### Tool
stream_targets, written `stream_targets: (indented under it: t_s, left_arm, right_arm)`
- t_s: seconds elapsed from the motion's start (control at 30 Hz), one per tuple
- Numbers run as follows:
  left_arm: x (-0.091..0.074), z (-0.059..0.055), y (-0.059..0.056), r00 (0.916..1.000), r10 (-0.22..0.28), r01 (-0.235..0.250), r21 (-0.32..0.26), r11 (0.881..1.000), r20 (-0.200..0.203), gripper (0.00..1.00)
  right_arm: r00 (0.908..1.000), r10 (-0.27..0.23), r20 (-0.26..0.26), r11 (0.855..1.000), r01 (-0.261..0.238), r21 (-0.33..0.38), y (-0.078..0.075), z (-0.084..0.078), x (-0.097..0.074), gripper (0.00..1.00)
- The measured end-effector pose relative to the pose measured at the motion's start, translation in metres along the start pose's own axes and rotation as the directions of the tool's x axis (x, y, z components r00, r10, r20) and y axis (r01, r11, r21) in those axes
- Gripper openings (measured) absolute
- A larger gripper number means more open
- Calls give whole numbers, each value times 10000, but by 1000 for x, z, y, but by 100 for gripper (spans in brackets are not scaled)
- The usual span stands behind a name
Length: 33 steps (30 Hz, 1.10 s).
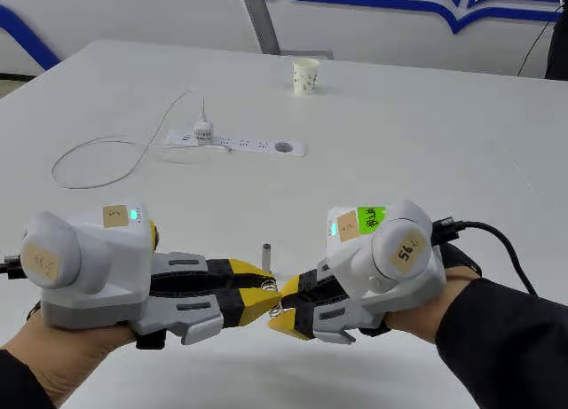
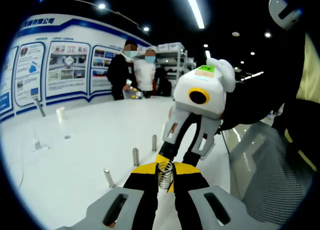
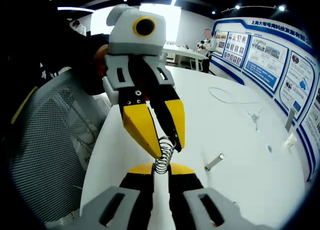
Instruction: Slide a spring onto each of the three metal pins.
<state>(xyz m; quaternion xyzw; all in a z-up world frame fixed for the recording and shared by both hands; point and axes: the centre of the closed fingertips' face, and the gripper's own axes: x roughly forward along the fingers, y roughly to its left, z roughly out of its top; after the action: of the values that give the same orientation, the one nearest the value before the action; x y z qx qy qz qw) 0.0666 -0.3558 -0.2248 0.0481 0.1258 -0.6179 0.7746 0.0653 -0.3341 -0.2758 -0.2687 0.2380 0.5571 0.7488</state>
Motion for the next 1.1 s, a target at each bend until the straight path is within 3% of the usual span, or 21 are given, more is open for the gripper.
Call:
stream_targets:
  t_s: [0.8, 1.1]
  left_arm:
    - [-1, 0, 2, 9999, 39, -41, -173, 9998, -121, 9]
    - [-1, -1, 3, 9999, 2, -7, -275, 9996, -153, 9]
  right_arm:
    - [9999, -99, 132, 9988, 93, 479, -1, 2, 4, 12]
    - [9995, -261, 193, 9970, 246, 739, -4, 0, 2, 18]
